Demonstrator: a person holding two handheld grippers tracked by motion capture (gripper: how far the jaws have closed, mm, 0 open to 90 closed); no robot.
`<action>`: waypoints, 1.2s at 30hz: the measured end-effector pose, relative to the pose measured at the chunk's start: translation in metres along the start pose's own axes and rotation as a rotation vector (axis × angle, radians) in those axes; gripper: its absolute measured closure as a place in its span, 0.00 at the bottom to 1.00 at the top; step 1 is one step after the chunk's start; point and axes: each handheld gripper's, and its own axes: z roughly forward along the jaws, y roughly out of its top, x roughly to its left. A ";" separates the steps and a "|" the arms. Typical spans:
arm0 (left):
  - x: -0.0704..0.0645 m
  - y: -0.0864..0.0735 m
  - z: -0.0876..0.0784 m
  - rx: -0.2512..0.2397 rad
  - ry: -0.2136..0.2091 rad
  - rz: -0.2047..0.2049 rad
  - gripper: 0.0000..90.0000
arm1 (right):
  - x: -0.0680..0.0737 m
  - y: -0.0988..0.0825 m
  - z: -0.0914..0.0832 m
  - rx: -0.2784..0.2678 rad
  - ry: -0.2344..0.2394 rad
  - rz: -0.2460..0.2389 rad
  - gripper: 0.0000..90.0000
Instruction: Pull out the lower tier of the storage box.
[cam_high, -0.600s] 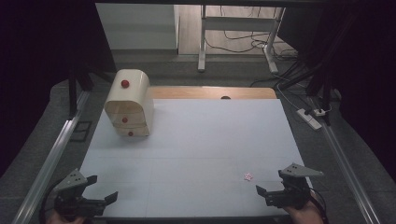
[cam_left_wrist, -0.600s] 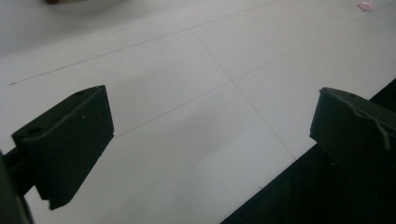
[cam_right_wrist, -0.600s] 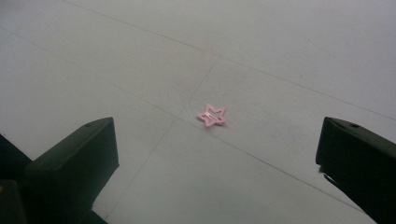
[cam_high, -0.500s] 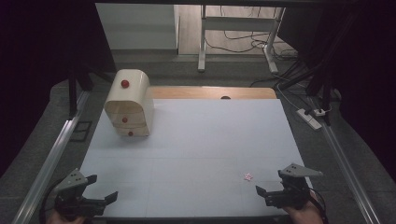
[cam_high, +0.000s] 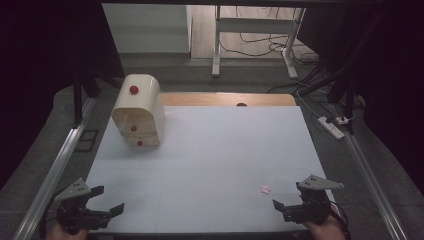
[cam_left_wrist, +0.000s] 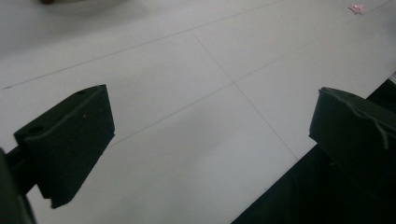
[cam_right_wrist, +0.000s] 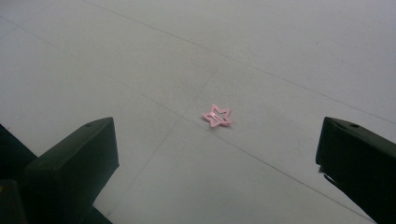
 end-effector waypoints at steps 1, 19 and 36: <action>0.000 0.000 0.000 0.000 0.000 0.000 0.00 | 0.000 0.000 0.000 0.000 0.000 0.000 0.00; -0.002 0.010 0.005 -0.007 0.065 0.046 0.00 | -0.001 0.000 0.000 -0.003 0.004 0.006 0.00; 0.001 0.023 0.022 -0.032 0.053 0.107 0.00 | 0.001 0.000 0.000 0.004 0.012 -0.014 0.00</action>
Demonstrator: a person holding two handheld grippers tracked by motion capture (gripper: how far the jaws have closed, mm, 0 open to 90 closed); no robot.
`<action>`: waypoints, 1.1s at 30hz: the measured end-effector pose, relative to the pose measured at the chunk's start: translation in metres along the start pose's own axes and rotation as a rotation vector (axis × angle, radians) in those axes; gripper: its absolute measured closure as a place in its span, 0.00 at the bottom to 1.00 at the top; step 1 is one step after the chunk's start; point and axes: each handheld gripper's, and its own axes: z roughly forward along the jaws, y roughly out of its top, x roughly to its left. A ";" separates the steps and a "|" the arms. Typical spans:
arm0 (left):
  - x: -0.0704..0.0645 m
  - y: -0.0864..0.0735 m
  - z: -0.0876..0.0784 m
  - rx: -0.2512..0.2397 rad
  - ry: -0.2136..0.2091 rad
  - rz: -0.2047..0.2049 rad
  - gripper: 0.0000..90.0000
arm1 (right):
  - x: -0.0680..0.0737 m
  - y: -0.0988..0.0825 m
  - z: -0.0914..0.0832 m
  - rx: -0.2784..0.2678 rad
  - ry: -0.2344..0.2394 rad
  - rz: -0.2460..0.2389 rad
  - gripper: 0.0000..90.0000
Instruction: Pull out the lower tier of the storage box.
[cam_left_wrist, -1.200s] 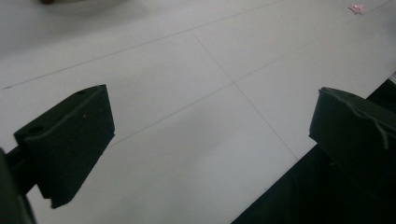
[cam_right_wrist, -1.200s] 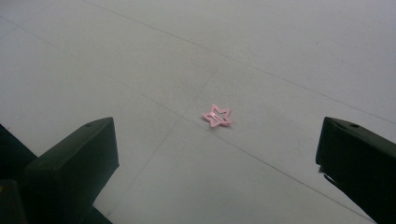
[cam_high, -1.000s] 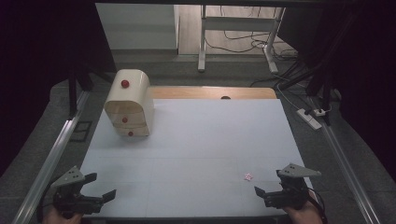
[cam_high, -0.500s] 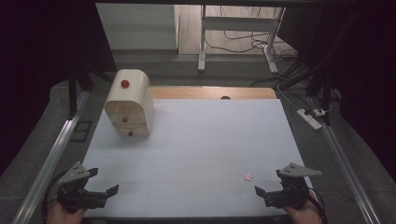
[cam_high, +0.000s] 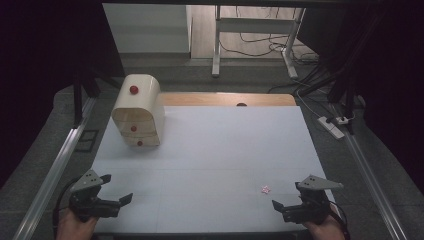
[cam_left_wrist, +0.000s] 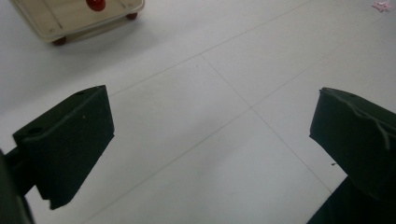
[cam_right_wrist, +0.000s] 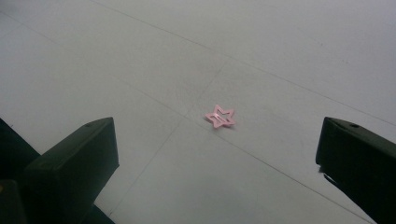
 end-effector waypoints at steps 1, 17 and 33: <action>0.000 0.000 0.000 0.000 0.000 0.000 0.00 | 0.000 0.000 0.000 0.001 0.000 0.000 0.00; 0.007 0.009 0.018 0.006 0.020 -0.005 0.01 | 0.000 0.000 0.001 0.004 -0.002 0.000 0.00; 0.023 0.022 0.041 0.007 0.011 -0.024 0.00 | 0.000 0.000 0.001 0.010 -0.006 -0.002 0.00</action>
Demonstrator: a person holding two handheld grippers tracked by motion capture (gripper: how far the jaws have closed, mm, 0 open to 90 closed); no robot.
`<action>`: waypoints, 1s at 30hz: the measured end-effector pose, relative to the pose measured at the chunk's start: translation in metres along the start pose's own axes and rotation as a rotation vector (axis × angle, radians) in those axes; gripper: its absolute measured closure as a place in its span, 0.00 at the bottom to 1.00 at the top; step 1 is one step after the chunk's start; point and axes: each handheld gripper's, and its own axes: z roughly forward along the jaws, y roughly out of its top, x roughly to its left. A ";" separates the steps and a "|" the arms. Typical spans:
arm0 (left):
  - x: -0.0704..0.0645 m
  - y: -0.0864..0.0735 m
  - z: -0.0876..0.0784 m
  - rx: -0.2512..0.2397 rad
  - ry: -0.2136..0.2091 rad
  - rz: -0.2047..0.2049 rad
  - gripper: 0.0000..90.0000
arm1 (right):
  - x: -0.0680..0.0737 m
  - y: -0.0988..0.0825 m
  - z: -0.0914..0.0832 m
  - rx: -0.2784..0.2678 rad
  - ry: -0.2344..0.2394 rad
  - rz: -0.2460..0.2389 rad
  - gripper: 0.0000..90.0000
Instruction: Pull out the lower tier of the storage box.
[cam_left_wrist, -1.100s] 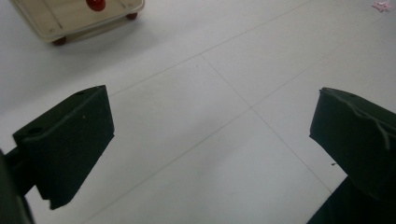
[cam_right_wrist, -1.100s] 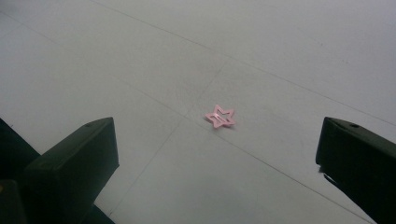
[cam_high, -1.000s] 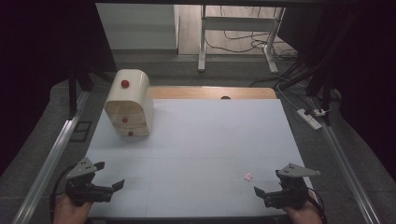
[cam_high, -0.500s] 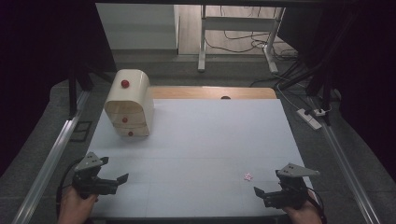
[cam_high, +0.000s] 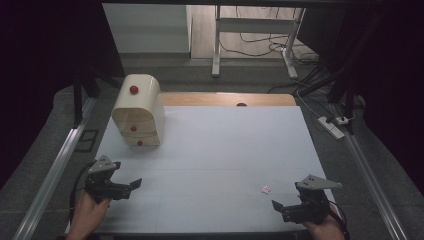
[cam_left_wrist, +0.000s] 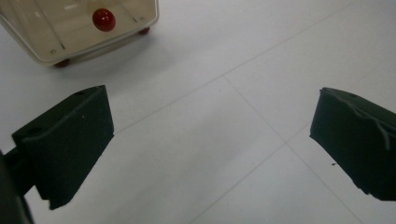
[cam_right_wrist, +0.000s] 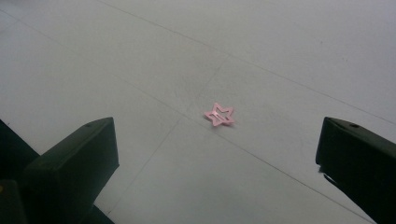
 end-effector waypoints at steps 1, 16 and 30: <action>0.000 0.000 0.000 0.000 0.000 0.000 0.00 | 0.000 0.000 0.000 0.000 0.000 0.000 0.00; 0.018 0.010 0.019 -0.019 -0.023 0.007 0.00 | 0.000 0.000 0.000 0.003 0.000 0.001 0.00; 0.028 0.020 0.033 -0.015 0.029 -0.015 0.00 | 0.000 0.000 0.001 0.010 -0.002 0.001 0.00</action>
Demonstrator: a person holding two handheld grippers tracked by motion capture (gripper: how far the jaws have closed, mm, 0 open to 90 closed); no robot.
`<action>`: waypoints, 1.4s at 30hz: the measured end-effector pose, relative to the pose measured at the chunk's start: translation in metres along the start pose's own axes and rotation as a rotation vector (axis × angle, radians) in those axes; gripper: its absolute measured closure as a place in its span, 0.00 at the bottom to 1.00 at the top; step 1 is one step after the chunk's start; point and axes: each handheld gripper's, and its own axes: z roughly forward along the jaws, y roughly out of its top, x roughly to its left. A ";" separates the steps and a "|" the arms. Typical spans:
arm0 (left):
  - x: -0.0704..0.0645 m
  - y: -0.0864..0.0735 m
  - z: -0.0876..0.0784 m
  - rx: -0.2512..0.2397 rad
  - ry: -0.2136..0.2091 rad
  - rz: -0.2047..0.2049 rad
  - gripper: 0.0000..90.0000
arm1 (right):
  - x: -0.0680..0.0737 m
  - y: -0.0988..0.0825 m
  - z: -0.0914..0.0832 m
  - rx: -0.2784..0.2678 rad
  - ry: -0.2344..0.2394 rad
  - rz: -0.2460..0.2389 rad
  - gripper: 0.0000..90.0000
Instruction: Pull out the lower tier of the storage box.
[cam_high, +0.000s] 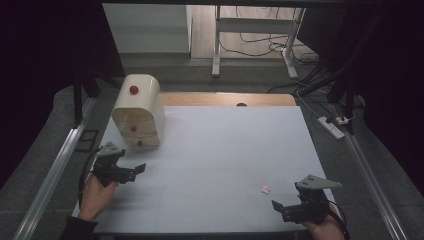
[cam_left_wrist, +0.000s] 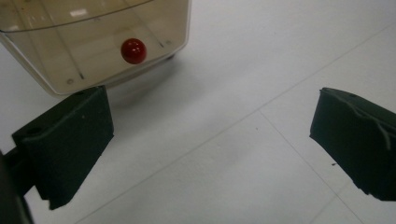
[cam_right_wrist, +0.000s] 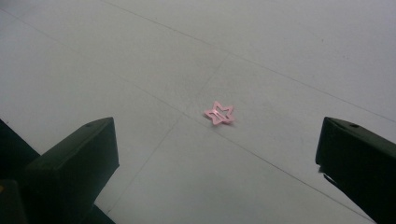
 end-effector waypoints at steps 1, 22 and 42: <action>0.000 0.000 0.000 0.000 0.000 0.000 0.00 | 0.000 0.000 0.000 0.000 0.000 0.000 0.00; 0.010 0.012 0.026 0.035 0.043 -0.026 0.00 | 0.000 0.000 0.000 0.002 0.001 0.000 0.00; 0.018 0.019 0.045 0.097 0.062 -0.012 0.13 | 0.000 0.000 0.001 0.006 0.003 -0.012 0.00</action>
